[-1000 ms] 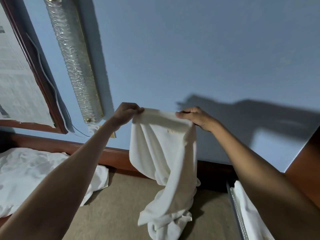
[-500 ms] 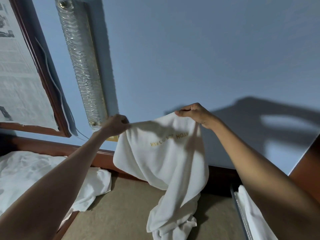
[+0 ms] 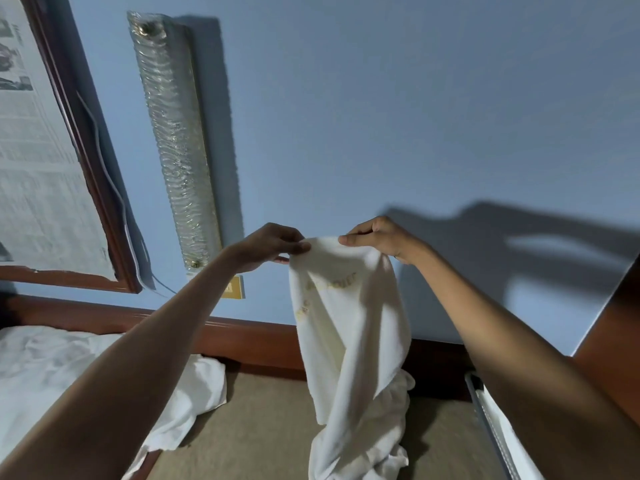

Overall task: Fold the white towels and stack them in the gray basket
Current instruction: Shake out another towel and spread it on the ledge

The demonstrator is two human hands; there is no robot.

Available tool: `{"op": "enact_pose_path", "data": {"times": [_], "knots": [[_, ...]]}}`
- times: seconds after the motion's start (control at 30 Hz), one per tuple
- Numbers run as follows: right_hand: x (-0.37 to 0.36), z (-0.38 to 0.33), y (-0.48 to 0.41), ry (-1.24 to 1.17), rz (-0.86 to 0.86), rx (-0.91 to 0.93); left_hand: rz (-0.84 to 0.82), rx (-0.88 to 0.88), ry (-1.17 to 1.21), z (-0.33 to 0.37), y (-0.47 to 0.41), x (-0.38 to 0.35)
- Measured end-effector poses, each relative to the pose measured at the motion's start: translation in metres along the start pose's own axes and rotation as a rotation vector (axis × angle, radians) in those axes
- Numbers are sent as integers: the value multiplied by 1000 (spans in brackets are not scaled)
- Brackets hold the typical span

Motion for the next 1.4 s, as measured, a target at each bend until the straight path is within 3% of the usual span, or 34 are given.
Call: {"op": "enact_pose_path", "data": {"times": [0.17, 0.3, 0.47, 0.63, 0.73, 0.9, 1.0, 1.2, 1.33, 1.4], "knots": [[-1, 2, 0, 25, 51, -24, 176, 56, -104, -50, 1, 49], [-19, -12, -3, 64, 19, 28, 117, -71, -405, -49, 6, 39], [-51, -42, -11, 131, -11, 74, -89, -32, -114, -16, 17, -1], [-43, -33, -16, 152, 12, 40, 93, -26, 50, -30, 10, 52], [-46, -26, -17, 137, 32, 17, 165, -18, 43, -42, 11, 74], [-66, -47, -22, 86, 32, 29, -16, 18, -17, -31, 22, 40], [-75, -56, -22, 166, 10, 44, 18, -69, -34, -17, 19, 36], [-68, -46, -22, 157, 2, -20, 74, 26, 175, -32, 18, 63], [-72, -55, -28, 67, 53, 14, -43, -35, -47, -20, 28, 50], [-78, -50, -28, 6, 63, -25, -21, -114, -32, -6, 28, 54]]}}
Point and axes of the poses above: each hand's wrist, its own y-axis away from the middle knuckle, its own x-axis out of the back of the hand, z = x × y, the point moved 9 cm from there along -y, towards the middle knuckle, and after that the axes turned 15 degrees about z, right-handed, at the moved point
